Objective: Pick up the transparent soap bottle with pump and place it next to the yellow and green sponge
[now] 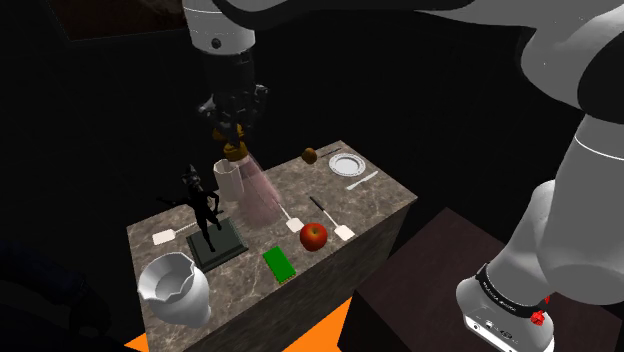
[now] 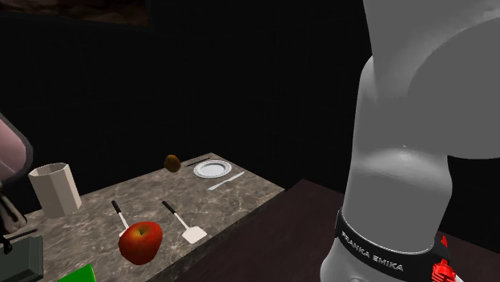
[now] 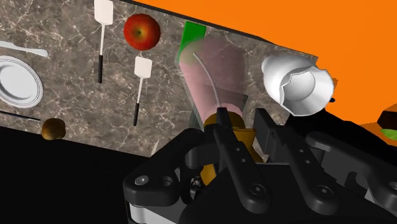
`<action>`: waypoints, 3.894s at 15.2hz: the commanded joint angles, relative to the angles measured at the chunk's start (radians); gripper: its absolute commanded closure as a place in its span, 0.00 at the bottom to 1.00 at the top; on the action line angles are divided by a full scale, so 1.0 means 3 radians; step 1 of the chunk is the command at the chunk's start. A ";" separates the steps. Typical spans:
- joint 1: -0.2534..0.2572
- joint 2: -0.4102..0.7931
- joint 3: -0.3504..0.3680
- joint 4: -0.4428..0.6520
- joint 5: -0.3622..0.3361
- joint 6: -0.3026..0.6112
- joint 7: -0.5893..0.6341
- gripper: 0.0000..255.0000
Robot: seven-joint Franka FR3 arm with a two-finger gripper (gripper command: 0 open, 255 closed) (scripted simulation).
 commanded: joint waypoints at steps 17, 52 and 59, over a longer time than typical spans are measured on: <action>0.0155 0.0260 0.0052 -0.0339 -0.0114 0.0574 0.0269 1.00; 0.0164 0.0658 -0.0043 -0.1366 -0.0319 0.1973 0.0436 1.00; 0.0191 0.0826 -0.0085 -0.1447 -0.0396 0.2214 0.0490 1.00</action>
